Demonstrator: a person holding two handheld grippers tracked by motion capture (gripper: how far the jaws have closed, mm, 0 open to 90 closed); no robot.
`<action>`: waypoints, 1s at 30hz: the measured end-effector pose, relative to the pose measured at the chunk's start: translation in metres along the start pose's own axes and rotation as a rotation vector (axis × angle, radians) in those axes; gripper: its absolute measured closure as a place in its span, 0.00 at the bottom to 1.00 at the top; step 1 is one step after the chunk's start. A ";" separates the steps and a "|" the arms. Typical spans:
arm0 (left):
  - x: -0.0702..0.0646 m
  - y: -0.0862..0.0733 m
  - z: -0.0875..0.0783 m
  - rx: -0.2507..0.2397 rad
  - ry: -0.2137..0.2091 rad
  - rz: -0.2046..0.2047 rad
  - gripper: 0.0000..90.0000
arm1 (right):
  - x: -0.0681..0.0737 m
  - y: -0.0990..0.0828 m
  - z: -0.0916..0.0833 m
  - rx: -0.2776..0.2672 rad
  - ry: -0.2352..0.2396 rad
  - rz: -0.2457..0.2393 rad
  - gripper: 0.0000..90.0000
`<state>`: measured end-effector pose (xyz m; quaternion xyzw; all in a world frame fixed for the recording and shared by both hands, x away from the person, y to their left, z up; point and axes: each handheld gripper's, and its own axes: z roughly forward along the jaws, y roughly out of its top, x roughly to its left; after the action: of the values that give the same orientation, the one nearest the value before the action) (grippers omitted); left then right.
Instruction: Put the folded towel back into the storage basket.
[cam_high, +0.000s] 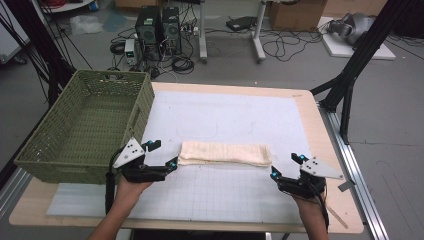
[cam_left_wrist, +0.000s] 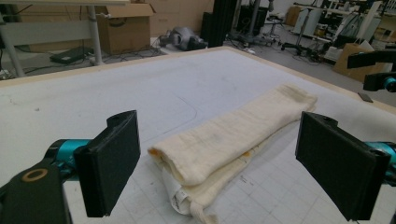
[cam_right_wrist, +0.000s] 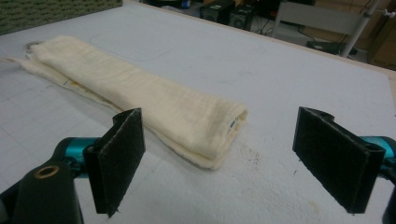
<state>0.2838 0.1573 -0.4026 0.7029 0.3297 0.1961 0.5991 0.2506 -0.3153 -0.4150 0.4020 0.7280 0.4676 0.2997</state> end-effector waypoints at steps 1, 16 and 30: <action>0.000 0.000 0.000 0.000 0.000 0.000 0.16 | 0.000 0.000 0.001 -0.001 0.001 0.002 0.17; 0.015 0.034 0.027 0.061 -0.014 -0.032 0.16 | -0.002 -0.001 -0.002 -0.001 -0.001 -0.004 0.18; 0.028 0.014 0.073 0.243 -0.021 -0.094 0.30 | -0.003 -0.001 0.000 0.010 0.003 -0.001 0.18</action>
<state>0.3554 0.1242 -0.4074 0.7561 0.3773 0.1191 0.5214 0.2523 -0.3183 -0.4160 0.4022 0.7310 0.4645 0.2968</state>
